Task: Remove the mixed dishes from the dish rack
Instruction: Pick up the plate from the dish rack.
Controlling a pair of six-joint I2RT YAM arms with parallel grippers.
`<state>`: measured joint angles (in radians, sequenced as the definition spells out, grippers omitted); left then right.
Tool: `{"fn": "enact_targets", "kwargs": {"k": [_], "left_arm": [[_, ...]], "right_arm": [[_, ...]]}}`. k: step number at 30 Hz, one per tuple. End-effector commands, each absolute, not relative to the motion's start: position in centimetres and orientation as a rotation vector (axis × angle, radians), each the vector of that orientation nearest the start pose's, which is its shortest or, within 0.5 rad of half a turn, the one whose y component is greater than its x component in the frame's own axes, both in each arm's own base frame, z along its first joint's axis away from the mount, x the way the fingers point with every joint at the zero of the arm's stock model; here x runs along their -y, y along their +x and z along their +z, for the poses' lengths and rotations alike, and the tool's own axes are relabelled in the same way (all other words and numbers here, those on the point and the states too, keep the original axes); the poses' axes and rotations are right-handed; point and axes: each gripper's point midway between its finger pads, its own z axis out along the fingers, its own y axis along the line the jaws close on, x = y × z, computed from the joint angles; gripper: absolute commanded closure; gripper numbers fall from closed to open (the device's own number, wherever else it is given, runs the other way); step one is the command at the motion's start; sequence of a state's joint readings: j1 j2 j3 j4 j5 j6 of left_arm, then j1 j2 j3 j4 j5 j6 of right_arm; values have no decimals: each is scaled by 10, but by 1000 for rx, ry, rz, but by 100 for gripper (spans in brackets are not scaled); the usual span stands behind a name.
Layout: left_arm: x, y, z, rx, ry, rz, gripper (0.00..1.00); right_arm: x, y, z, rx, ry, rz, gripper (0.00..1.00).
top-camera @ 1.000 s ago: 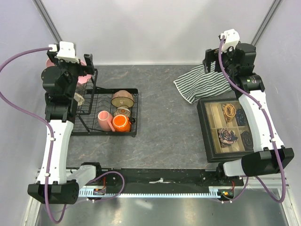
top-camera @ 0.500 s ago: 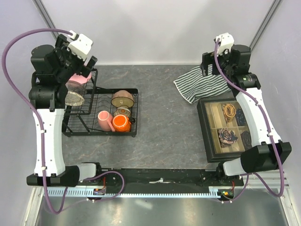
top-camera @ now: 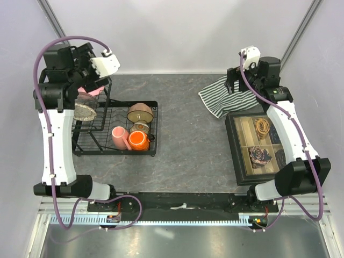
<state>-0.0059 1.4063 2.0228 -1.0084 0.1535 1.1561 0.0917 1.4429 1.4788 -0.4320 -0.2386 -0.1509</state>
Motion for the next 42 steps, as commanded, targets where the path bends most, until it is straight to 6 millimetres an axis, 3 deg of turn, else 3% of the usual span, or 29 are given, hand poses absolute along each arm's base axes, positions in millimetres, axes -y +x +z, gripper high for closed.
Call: {"fn": "enact_targets", "kwargs": {"k": [1,10,13,20,32,42], "left_arm": [[-20,375,431,-1600,1398,720,9],[-32,403,411,-1557,1532,858,11],[-35,411,415,-1540,1536,901,12],[-45,428,402,-1557,1610,974,13],[-55,437,391,-1558,1717,1046,26],[-60,436,380,-1571,1773,1070,46]], "right_arm": [[-79,435,302,-1919,-429,207,2],[-80,435,284,-1947,-453,211,2],[-82,436,279,-1956,-454,223,2],[-82,434,272,-1964,-465,222,2],[-82,433,261,-1973,-461,226,2],[-80,430,257,-1969,-458,216,2]]}}
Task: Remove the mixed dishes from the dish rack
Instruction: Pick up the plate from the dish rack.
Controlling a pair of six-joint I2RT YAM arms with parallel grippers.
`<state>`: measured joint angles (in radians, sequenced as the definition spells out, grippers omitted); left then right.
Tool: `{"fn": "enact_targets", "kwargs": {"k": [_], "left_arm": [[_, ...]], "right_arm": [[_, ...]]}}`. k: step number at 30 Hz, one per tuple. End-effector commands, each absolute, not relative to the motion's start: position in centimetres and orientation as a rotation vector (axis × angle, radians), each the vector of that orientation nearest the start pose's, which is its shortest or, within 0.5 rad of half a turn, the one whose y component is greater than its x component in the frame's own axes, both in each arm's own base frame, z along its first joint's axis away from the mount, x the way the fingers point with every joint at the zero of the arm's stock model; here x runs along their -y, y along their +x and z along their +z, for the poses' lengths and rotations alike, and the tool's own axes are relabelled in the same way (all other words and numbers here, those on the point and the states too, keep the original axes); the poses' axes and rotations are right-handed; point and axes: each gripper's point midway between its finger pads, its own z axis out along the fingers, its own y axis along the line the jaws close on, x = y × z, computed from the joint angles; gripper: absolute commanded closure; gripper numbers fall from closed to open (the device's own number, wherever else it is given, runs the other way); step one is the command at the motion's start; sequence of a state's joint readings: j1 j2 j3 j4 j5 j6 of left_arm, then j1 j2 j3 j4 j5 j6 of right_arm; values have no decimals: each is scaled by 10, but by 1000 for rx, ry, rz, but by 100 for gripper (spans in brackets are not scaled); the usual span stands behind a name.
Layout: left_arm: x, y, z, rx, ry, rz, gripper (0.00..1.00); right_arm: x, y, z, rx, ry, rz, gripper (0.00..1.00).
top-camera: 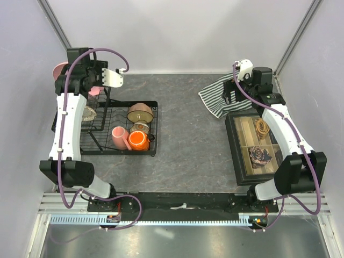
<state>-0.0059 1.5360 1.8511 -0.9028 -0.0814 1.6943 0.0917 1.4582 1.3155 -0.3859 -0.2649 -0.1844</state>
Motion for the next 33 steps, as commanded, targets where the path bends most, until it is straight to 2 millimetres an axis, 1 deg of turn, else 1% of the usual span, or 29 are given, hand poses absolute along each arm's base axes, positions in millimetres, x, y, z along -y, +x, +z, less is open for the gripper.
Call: {"fn": "enact_targets", "kwargs": {"k": [1,2,3,5,6,11,20,22,24,26,29,31,33], "left_arm": [[-60,435,381,-1570,1773,1072,48],[-60,435,379,-1574,1777,1074,51],[-61,435,379,-1577,1777,1077,58],[-61,436,381,-1571,1777,1080,62],[-60,436,381,-1570,1777,1079,67],[-60,433,387,-1555,1769,1089,74],[-56,434,416,-1431,1765,1174,87],[-54,436,421,-1405,1762,1190,92],[-52,436,431,-1367,1745,1211,96],[-50,436,439,-1335,1730,1228,98],[-45,433,450,-1295,1721,1228,98],[-41,428,460,-1275,1697,1229,98],[-38,425,464,-1257,1696,1226,98]], "right_arm": [[-79,430,258,-1962,-457,211,2],[-79,429,259,-1961,-456,212,2],[-79,429,259,-1959,-455,210,2],[-79,429,258,-1959,-457,207,2],[-78,429,256,-1963,-454,205,2],[-78,428,253,-1971,-452,205,2],[-77,428,249,-1977,-454,203,2],[-78,428,249,-1978,-458,203,2],[-77,428,248,-1977,-459,200,2],[-77,427,250,-1974,-459,197,2],[-77,428,250,-1974,-460,199,2],[-77,428,248,-1976,-461,201,2],[-78,427,247,-1979,-464,204,2]]}}
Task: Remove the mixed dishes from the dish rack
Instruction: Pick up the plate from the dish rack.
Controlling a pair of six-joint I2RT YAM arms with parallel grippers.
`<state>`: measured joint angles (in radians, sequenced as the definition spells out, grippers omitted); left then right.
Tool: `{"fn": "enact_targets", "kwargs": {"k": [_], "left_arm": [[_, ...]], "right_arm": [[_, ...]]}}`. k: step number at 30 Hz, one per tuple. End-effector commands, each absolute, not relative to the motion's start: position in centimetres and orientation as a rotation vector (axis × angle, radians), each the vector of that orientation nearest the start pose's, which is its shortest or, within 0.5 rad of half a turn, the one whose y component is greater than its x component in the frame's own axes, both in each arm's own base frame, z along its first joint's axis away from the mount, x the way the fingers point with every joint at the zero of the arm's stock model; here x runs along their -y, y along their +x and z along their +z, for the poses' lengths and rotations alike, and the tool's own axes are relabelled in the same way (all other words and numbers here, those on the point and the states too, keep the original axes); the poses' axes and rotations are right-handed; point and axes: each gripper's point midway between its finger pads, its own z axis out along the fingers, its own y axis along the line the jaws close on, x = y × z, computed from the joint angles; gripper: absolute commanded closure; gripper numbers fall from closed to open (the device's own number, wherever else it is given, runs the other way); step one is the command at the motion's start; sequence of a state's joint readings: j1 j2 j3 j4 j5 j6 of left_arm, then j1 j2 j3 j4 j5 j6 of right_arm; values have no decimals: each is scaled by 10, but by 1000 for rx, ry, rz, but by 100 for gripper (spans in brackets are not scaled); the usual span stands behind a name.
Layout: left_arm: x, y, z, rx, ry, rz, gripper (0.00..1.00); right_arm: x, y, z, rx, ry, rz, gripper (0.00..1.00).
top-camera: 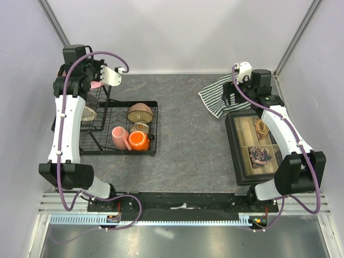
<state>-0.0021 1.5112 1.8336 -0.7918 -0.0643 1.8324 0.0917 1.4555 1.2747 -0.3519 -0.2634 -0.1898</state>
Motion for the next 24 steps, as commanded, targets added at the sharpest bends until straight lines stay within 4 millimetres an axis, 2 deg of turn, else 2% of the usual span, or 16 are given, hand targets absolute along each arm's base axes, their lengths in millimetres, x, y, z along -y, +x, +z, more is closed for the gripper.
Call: {"fn": "enact_targets", "kwargs": {"k": [1,10,19,24], "left_arm": [[-38,423,466,-1252,1694,1229,98],[-36,411,488,-1215,1659,1252,99],[-23,396,553,-1057,1453,1292,98],[-17,380,592,-1009,1227,1236,98]], "right_arm": [[-77,427,246,-1981,-463,203,2],[-77,426,247,-1979,-464,202,2],[-78,425,245,-1980,-468,206,2],[-78,425,246,-1981,-460,207,2]]}}
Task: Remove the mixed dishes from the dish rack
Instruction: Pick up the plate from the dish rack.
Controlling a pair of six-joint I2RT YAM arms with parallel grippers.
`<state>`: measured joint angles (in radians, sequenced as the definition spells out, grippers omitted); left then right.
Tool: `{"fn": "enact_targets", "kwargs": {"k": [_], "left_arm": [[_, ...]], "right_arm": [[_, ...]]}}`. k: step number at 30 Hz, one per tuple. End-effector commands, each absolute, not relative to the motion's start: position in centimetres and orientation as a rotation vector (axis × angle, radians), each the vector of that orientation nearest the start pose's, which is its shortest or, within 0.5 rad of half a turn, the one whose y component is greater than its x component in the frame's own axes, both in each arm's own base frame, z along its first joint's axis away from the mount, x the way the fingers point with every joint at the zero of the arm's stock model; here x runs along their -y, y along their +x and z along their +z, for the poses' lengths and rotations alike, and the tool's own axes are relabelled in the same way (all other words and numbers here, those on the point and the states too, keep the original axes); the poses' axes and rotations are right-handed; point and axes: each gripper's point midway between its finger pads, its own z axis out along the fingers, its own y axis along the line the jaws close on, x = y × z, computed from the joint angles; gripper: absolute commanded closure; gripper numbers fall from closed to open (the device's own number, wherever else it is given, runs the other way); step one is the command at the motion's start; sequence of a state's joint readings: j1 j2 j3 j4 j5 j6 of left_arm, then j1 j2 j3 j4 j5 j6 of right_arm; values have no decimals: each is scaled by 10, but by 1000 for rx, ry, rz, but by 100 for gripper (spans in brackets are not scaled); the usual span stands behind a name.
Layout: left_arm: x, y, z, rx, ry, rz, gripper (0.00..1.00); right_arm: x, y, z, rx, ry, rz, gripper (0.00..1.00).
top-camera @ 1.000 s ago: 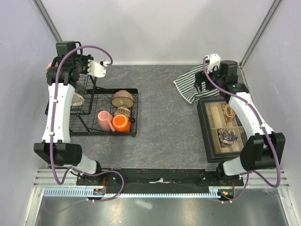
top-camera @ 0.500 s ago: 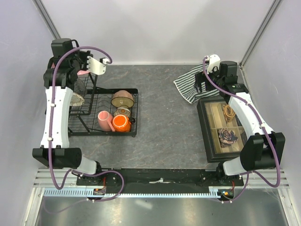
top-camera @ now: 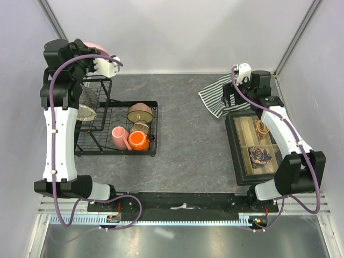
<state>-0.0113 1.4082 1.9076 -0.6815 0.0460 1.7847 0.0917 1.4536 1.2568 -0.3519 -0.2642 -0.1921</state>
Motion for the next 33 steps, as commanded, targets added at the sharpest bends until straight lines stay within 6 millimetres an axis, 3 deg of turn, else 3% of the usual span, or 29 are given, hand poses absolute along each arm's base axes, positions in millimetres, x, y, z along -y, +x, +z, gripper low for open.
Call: {"fn": "enact_targets", "kwargs": {"k": [1,4,8,15,18,22,24,29,33], "left_arm": [[-12,373,599,-993,1192,1213,98],[-3,357,616,-995,1058,1094,98],[12,343,616,-1073,904,829,98],[59,331,582,-1216,797,307,98],[83,328,564,-1275,762,76,98],[108,339,534,-1361,715,-145,99],[119,347,515,-1398,717,-198,98],[143,357,493,-1412,731,-250,98],[157,364,473,-1448,753,-287,99]], "right_arm": [[-78,425,248,-1977,-457,208,2],[-78,425,251,-1972,-450,209,2],[-78,427,257,-1962,-442,209,2],[-76,426,276,-1928,-404,203,2],[-74,423,293,-1896,-378,194,2],[-77,413,325,-1821,-377,215,2],[-90,404,336,-1790,-423,290,6],[-129,368,378,-1662,-575,516,19],[-155,344,414,-1548,-665,652,20]]}}
